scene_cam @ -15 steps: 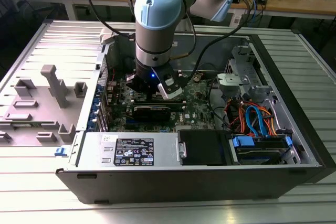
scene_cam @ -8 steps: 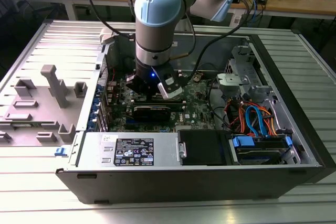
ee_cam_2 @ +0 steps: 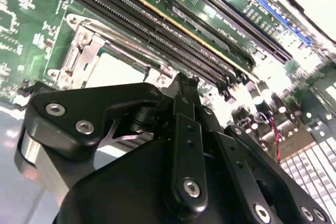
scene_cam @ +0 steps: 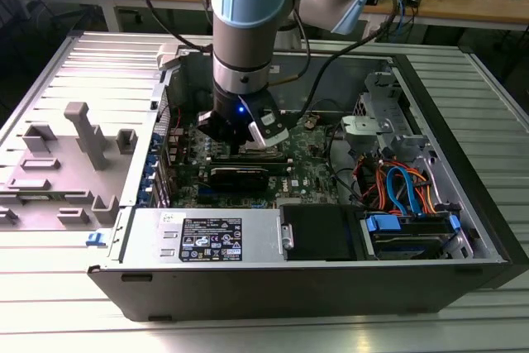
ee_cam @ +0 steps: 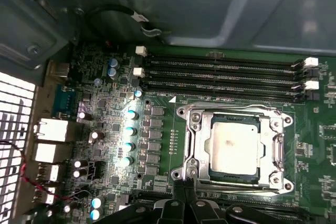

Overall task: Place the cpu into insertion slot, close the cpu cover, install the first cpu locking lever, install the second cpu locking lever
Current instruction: 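Install the second cpu locking lever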

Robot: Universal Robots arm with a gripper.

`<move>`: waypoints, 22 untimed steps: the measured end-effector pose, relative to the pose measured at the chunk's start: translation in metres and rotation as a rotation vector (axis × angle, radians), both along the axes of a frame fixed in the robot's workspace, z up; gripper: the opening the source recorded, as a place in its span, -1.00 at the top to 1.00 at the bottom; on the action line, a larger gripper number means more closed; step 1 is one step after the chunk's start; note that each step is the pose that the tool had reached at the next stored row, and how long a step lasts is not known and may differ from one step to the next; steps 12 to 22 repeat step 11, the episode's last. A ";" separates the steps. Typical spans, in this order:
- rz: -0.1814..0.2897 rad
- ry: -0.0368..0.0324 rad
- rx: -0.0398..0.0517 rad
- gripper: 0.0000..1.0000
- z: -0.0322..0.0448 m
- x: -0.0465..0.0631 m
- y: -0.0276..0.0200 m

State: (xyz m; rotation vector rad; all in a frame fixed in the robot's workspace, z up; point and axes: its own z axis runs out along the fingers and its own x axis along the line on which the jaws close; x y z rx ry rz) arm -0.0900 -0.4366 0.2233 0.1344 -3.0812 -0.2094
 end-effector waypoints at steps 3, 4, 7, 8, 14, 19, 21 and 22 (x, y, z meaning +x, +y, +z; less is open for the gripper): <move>0.000 0.0000 0.0000 0.79 0.0060 0.000 0.0000; 0.000 0.0000 0.0000 0.79 0.0074 0.000 0.0000; 0.000 -0.0001 0.0003 0.79 0.0079 0.000 0.0001; 0.000 0.0000 0.0000 0.79 0.0082 0.000 0.0000; 0.000 0.0000 0.0000 0.79 0.0084 0.000 0.0000; 0.000 0.0000 0.0000 0.79 0.0084 0.000 0.0000; 0.000 0.0000 0.0000 0.79 0.0084 0.000 0.0000; 0.000 0.0000 0.0000 0.79 0.0084 0.000 0.0000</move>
